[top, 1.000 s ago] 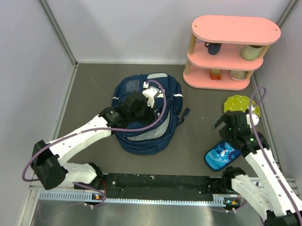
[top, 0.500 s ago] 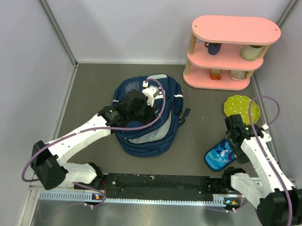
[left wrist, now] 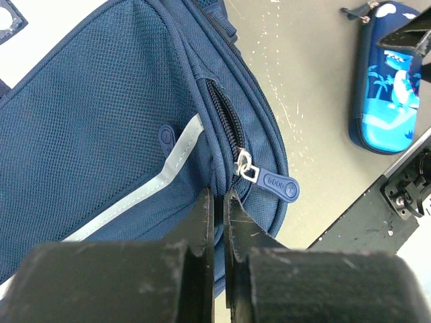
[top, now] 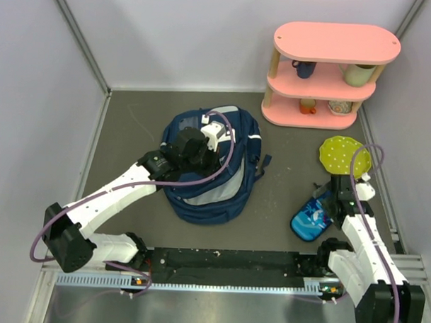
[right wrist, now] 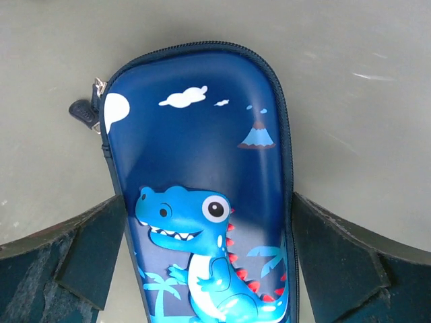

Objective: Pack the student bag
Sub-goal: Pick up the stationery from the center of the board.

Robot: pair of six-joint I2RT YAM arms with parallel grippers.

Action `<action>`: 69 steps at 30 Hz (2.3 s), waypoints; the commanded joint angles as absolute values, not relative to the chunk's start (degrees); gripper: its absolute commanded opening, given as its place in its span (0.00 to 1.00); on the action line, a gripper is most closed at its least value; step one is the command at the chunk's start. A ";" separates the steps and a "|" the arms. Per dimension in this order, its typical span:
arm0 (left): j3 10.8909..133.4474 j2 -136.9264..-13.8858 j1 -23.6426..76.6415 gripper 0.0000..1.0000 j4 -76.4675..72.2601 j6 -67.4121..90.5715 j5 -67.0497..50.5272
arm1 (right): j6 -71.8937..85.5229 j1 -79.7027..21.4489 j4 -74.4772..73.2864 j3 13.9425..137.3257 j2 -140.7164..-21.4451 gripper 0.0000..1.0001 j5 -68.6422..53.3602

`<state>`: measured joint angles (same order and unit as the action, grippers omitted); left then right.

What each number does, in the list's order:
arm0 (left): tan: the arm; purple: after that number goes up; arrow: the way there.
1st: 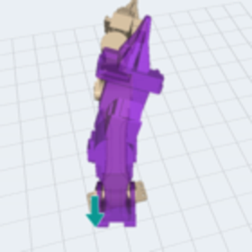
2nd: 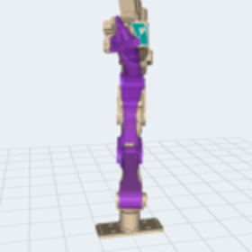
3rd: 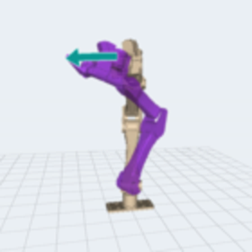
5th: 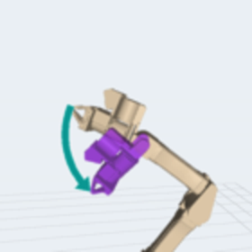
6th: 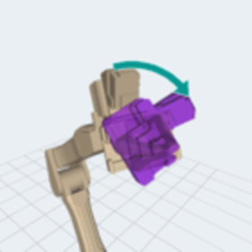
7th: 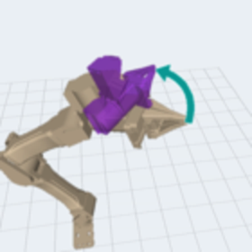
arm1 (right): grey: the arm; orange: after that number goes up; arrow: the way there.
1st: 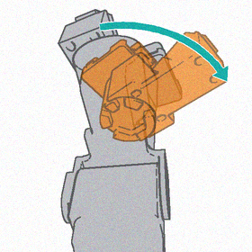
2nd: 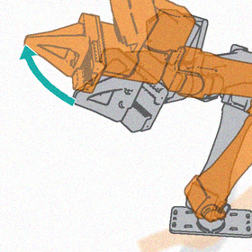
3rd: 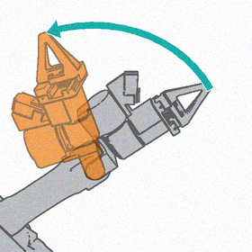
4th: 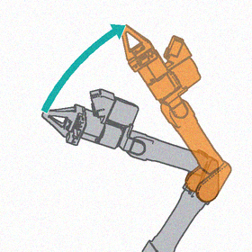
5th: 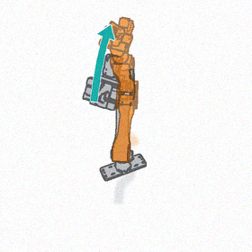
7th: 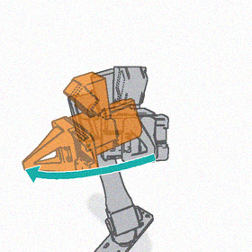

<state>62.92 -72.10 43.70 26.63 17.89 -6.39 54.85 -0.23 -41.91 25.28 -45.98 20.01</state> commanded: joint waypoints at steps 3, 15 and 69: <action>64.69 -68.99 43.33 0.00 21.80 19.42 -9.49 | 43.25 -0.88 -15.49 20.92 -54.22 0.98 -6.75; 64.69 -72.16 42.80 0.00 20.13 20.57 -12.04 | 39.29 -8.08 -3.26 27.95 -68.63 0.91 -23.73; 65.48 -73.21 42.72 0.00 20.48 21.88 -14.15 | 52.65 -25.93 10.56 22.93 -72.62 0.51 -13.19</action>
